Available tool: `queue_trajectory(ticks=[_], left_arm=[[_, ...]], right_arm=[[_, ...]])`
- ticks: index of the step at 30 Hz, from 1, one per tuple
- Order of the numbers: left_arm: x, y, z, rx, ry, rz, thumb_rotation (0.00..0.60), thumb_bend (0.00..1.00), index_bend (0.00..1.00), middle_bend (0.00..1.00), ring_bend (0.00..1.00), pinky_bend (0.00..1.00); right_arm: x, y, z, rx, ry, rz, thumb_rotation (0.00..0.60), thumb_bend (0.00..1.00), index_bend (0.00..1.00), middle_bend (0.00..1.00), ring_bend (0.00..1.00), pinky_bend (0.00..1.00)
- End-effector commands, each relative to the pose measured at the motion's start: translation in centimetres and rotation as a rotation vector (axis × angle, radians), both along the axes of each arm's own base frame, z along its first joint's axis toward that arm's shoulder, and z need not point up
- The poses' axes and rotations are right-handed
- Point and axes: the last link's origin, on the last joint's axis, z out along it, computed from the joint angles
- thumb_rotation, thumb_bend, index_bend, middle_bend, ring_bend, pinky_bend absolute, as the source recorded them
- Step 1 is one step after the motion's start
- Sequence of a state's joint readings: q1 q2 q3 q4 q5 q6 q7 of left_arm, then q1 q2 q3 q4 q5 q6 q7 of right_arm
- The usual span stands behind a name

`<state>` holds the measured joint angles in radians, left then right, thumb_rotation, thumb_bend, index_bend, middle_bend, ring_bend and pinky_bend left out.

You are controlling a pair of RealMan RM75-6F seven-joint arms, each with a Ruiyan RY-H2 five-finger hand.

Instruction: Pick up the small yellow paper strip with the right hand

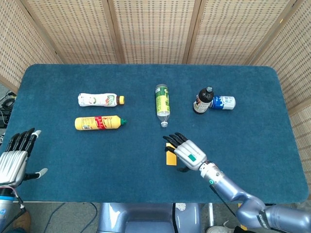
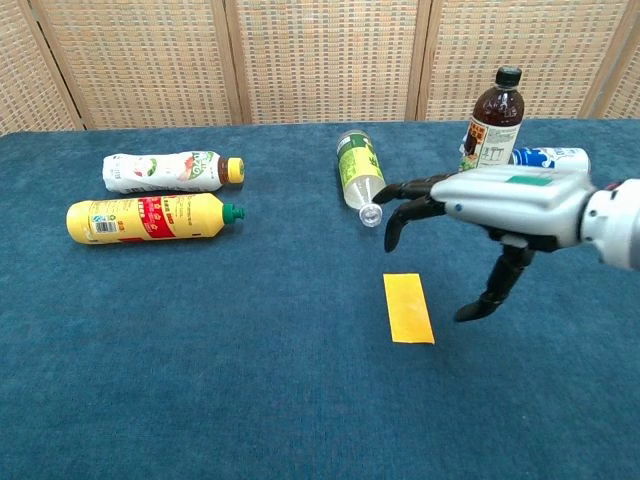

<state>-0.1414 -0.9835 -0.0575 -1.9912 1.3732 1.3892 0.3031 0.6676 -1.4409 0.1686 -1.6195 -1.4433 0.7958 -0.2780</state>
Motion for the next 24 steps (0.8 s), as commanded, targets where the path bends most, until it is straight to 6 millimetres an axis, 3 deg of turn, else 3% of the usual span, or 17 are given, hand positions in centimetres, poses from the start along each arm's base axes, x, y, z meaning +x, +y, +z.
queue_trajectory(ticks=[1,7,24], left_arm=[[-0.1,0.1,-0.1,-0.005,0.003,0.004,0.6,0.0,0.0,0.0,0.0,0.0],[-0.1,0.1,-0.3,-0.01,0.01,0.007,0.6,0.0,0.0,0.0,0.0,0.0],[0.0,0.2,-0.4,-0.015,0.005,0.007,0.6,0.0,0.0,0.0,0.0,0.0]], right_arm=[[0.7,-1.1,-3.6,0.032,0.052,-0.003,0.6,0.0,0.27,0.0,0.0,0.0],[0.7,-1.6,-5.5,0.024,0.078,-0.02,0.6,0.0,0.27,0.0,0.0,0.0],[-0.2,-1.3,-6.6,0.008,0.1,-0.03,0.6,0.0,0.31,0.0,0.0,0.0]])
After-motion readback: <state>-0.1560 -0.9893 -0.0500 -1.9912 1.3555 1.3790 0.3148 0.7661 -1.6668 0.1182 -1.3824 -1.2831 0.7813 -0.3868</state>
